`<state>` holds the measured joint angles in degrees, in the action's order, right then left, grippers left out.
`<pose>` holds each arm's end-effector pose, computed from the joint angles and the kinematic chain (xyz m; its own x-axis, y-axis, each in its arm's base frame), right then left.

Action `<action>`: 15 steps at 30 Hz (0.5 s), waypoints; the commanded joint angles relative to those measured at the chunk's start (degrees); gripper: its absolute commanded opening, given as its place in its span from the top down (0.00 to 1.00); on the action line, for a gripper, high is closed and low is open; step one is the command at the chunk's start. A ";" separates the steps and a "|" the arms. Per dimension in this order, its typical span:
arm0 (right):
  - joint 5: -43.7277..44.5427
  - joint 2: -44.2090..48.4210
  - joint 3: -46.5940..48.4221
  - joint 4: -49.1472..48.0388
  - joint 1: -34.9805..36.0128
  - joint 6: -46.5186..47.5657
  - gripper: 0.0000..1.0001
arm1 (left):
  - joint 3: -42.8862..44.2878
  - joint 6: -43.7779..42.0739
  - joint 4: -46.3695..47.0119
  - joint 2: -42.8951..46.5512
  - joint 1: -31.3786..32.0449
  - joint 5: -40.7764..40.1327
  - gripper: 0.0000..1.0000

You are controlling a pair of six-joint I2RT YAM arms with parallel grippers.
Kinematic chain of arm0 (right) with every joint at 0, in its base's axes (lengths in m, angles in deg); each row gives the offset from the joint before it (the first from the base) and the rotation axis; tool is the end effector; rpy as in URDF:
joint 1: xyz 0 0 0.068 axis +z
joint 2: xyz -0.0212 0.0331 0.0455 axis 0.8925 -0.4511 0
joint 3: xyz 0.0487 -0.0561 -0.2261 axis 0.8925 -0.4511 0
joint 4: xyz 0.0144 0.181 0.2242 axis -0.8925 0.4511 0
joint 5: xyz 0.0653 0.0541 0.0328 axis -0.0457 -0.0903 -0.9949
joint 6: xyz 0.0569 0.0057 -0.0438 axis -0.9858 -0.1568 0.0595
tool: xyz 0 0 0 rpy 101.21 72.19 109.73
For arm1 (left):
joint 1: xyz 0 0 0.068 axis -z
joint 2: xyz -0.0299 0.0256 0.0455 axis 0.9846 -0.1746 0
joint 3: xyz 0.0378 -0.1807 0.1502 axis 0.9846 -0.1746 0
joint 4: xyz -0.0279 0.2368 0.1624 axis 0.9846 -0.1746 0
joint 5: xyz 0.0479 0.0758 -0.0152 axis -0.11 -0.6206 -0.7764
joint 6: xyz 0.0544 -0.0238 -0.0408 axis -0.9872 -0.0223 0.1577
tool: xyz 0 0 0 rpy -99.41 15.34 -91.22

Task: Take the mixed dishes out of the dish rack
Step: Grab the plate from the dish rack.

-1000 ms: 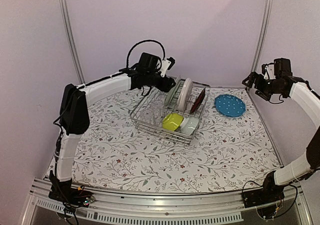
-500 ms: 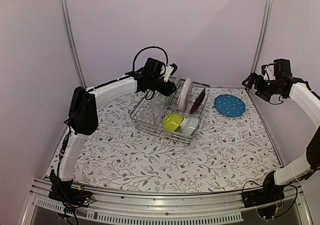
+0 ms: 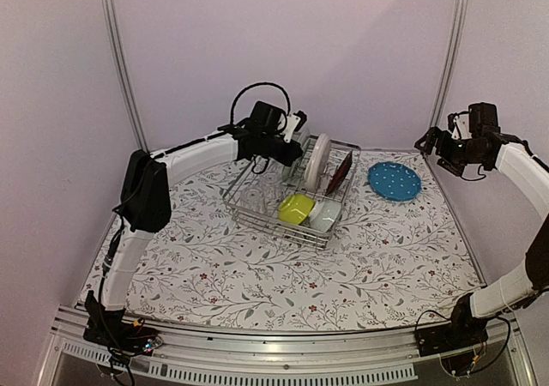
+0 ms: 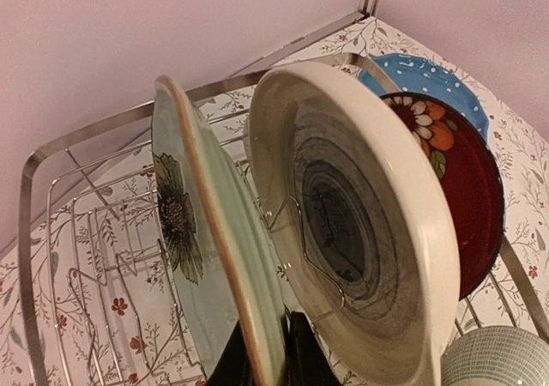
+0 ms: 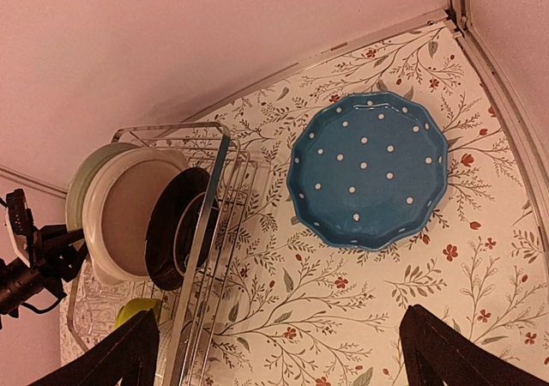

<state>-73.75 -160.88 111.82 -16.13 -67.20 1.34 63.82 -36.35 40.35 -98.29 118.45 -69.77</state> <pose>0.3540 -0.0046 0.2749 -0.6534 0.3818 -0.6537 0.0381 0.8790 0.4753 0.4541 -0.3689 0.1931 -0.4278 0.3415 -0.8369 0.6854 0.7262 -0.0540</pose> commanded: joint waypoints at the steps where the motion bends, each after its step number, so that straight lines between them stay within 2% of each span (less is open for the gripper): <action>1: 0.78 -0.42 -0.50 0.20 0.23 0.56 0.01 | 0.96 1.19 1.77 0.53 -0.53 -0.46 0.93; 5: 0.76 -0.38 -0.50 0.19 0.23 0.64 0.01 | -0.84 2.09 3.90 2.03 -0.62 -0.14 1.00; 15: 0.17 -0.18 0.15 0.29 0.23 0.40 0.01 | -3.01 3.73 7.53 6.94 -0.80 1.03 1.00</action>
<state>-73.80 -160.88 111.82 -16.13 -67.22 1.34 62.14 -32.80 42.31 -97.13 118.36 -69.99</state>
